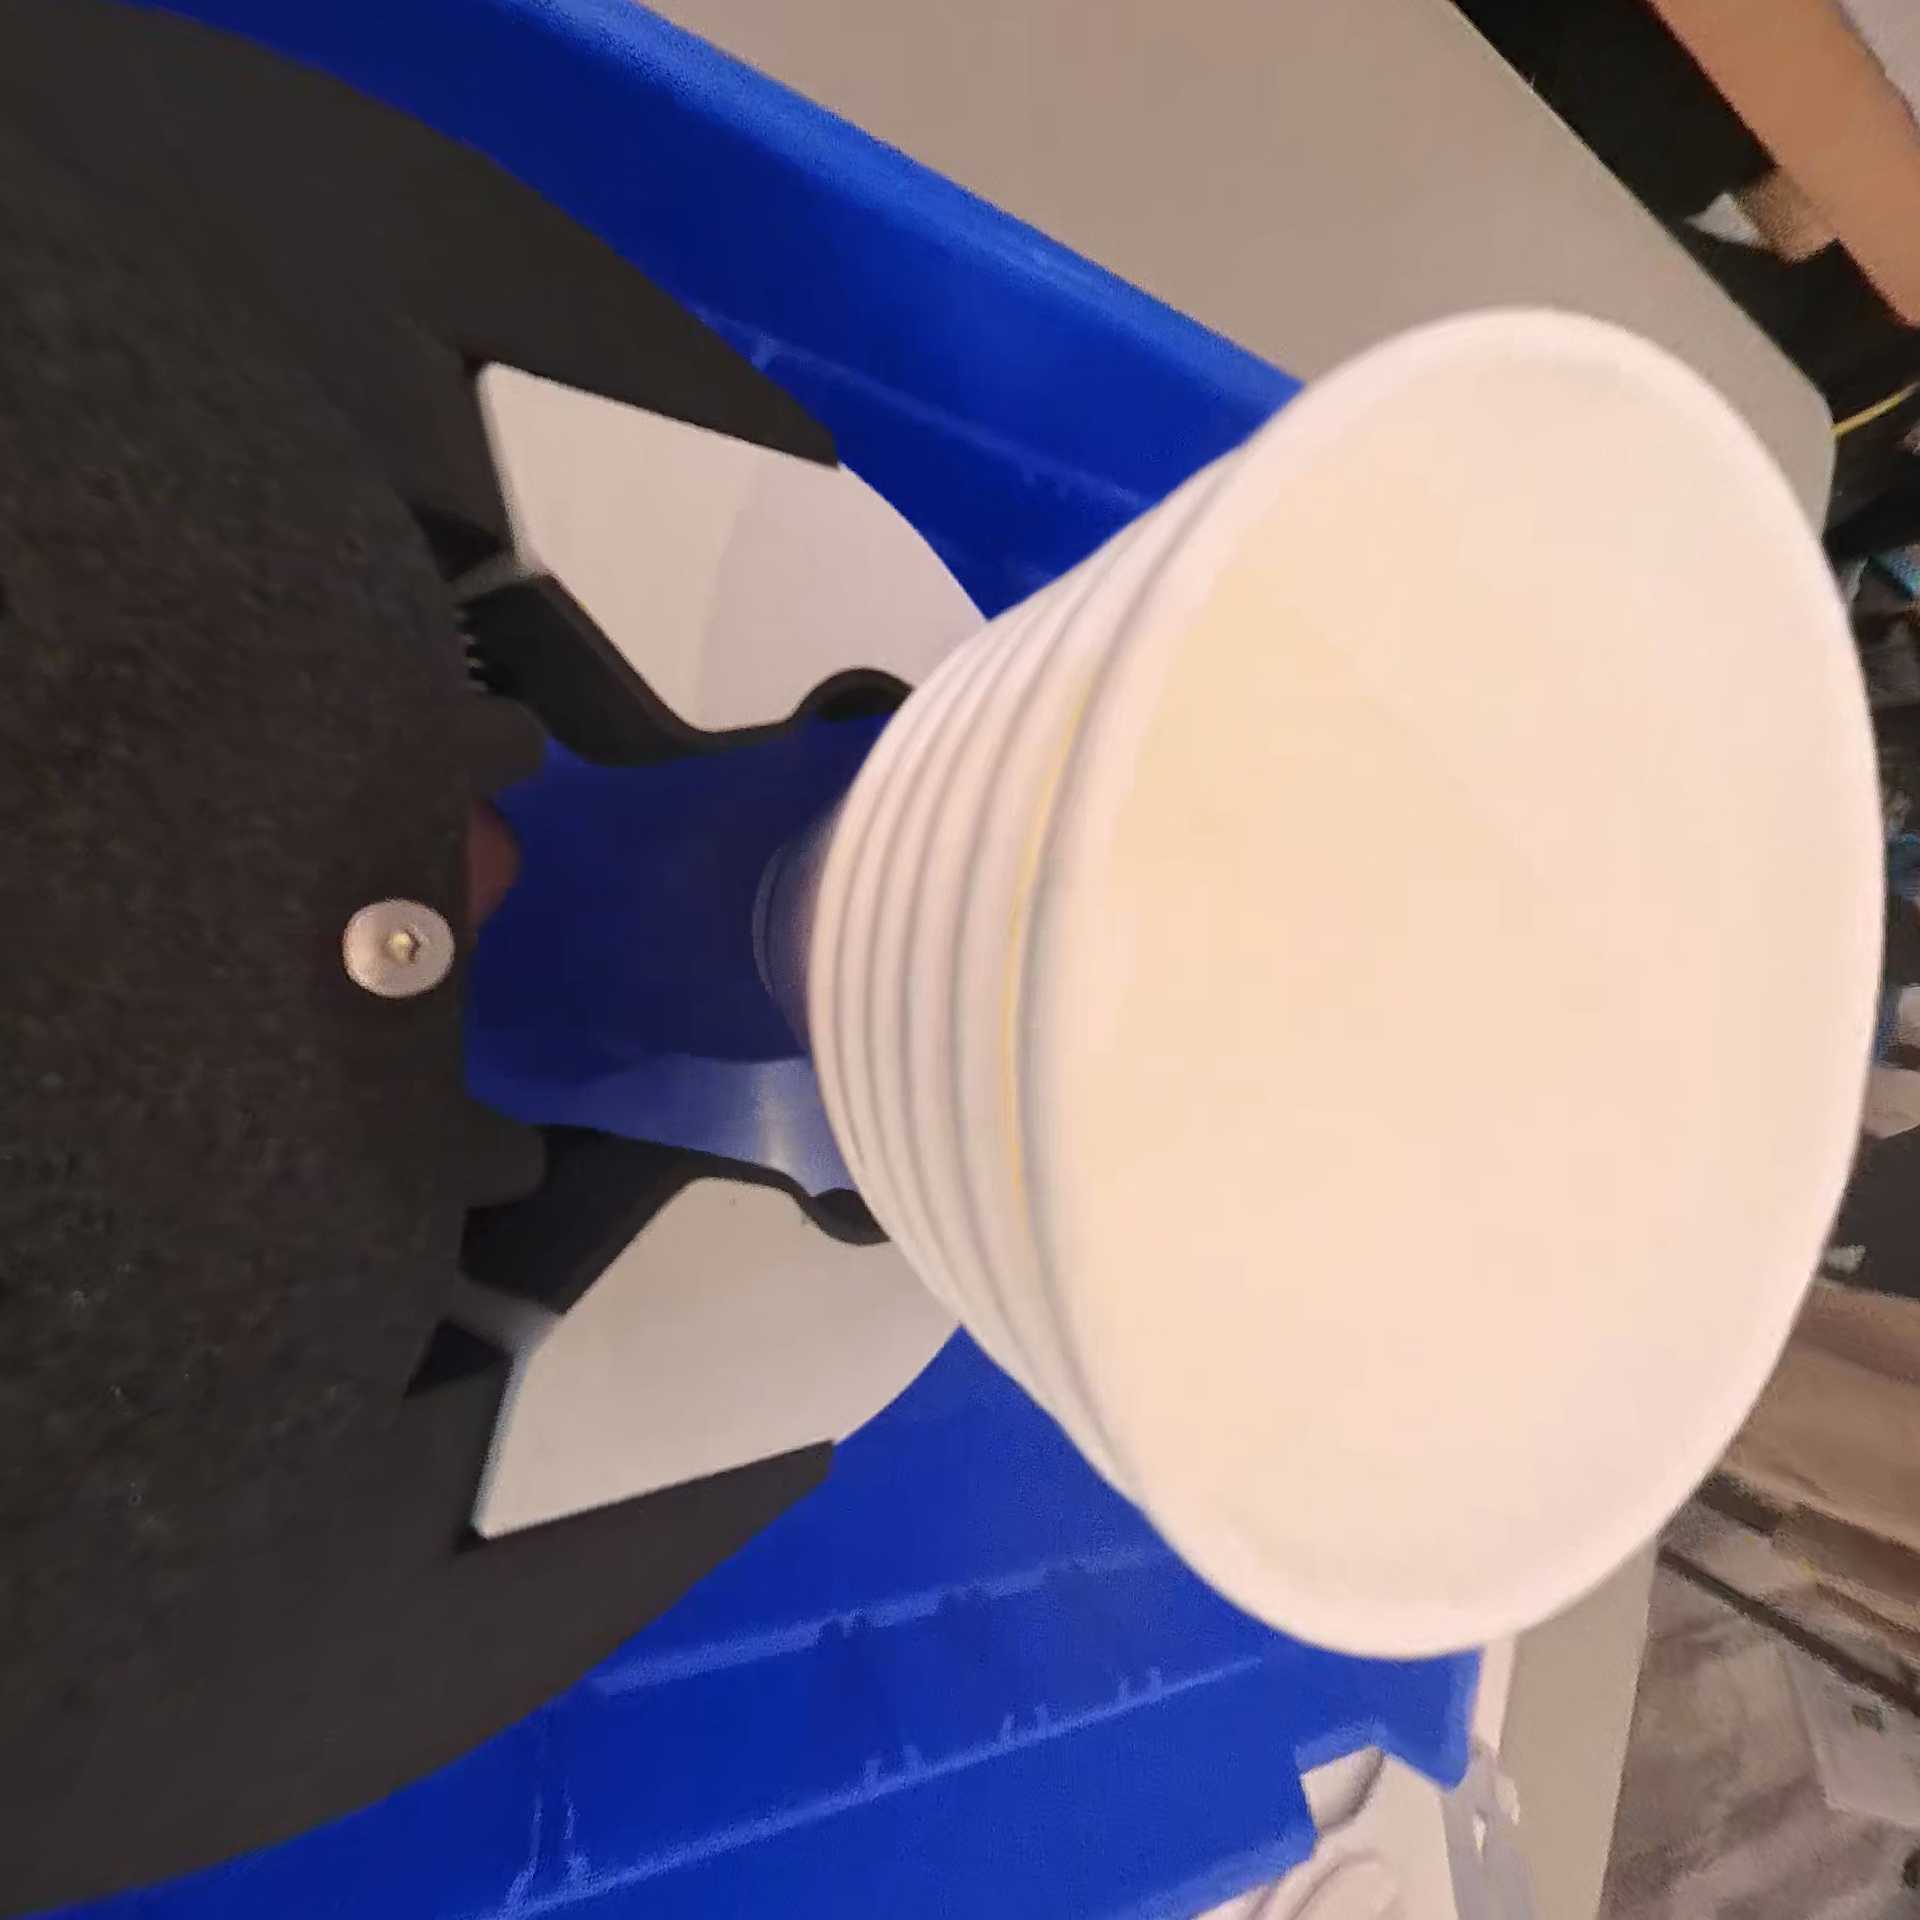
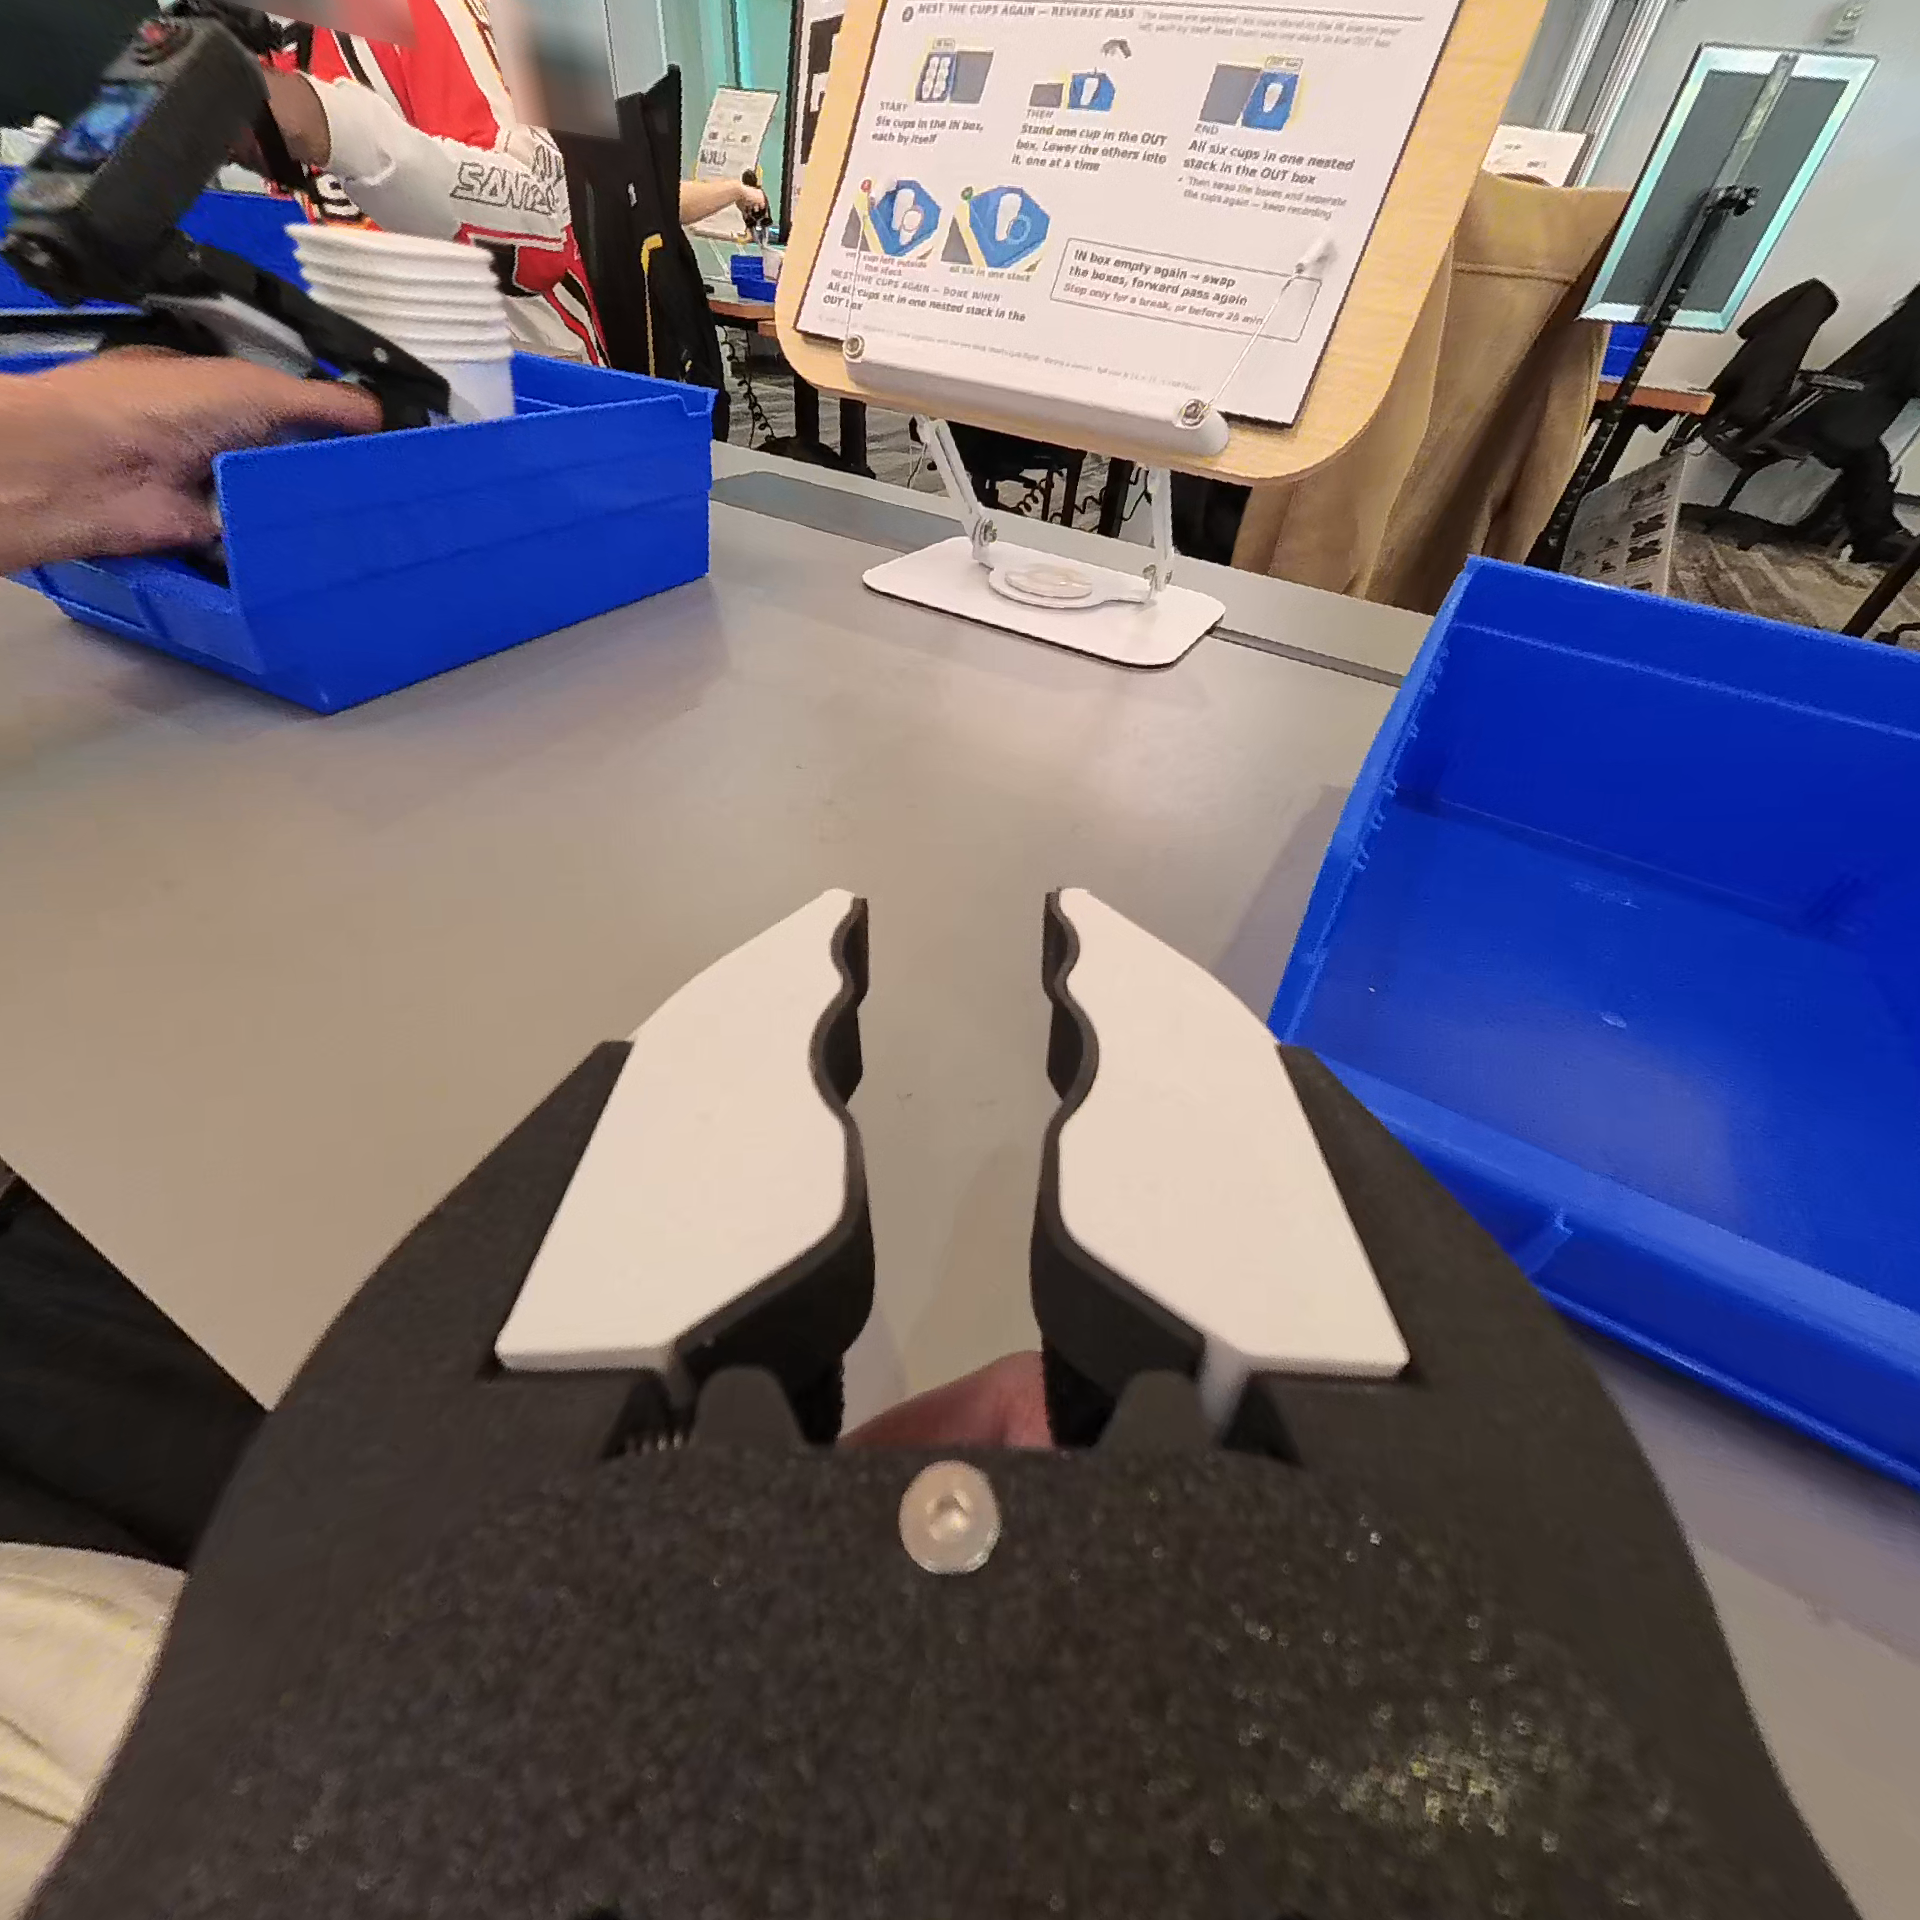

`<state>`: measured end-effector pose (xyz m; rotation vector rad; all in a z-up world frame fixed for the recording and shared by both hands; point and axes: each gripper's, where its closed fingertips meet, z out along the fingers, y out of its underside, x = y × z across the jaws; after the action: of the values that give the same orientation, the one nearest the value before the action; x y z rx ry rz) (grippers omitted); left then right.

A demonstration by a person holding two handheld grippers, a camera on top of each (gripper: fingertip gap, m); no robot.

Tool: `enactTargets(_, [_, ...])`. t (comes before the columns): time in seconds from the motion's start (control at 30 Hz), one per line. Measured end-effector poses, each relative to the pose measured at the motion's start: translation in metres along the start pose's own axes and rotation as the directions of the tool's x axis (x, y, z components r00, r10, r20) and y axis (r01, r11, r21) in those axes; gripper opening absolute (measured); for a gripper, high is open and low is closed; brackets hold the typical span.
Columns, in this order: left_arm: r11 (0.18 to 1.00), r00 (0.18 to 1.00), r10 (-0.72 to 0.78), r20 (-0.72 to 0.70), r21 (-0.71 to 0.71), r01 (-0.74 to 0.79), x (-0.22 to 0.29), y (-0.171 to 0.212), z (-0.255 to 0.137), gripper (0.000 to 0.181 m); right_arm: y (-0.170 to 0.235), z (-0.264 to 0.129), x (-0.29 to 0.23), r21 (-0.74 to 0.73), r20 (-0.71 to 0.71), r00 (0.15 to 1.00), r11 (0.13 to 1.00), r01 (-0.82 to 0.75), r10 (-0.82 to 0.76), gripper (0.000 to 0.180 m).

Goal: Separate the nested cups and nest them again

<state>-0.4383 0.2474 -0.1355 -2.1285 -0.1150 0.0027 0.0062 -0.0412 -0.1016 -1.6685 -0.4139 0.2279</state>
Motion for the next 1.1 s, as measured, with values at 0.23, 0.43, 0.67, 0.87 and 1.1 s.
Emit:
enactTargets(0.23, [0.979, 0.975, 0.179, -0.135, 0.118, -0.164, 0.025, -0.019, -0.038, 0.088, -0.002, -0.002, -0.001, 0.013, 0.012, 1.0, 1.0, -0.003, 0.003, 0.03])
enactTargets(0.43, [0.943, 0.894, 0.25, -0.373, 0.305, -0.136, 0.049, -0.034, -0.136, 0.087, -0.008, -0.002, -0.01, 0.002, 0.101, 0.995, 1.0, 0.022, -0.022, 0.03])
enactTargets(0.67, [0.894, 0.548, 0.438, -0.713, 0.407, -0.186, 0.169, 0.014, -0.249, 0.088, -0.07, -0.006, -0.032, -0.022, 0.383, 0.878, 0.947, 0.32, -0.288, 0.031])
enactTargets(0.87, [0.88, 0.3, 0.465, -0.833, 0.396, -0.264, 0.266, 0.065, -0.264, 0.088, -0.147, -0.003, -0.057, 0.05, 0.62, 0.622, 0.815, 0.577, -0.479, 0.04])
enactTargets(1.1, [0.858, 0.231, 0.479, -0.847, 0.396, -0.328, 0.315, 0.081, -0.244, 0.088, -0.153, 0.031, -0.064, -0.052, 0.785, 0.373, 0.548, 0.835, -0.494, 0.026])
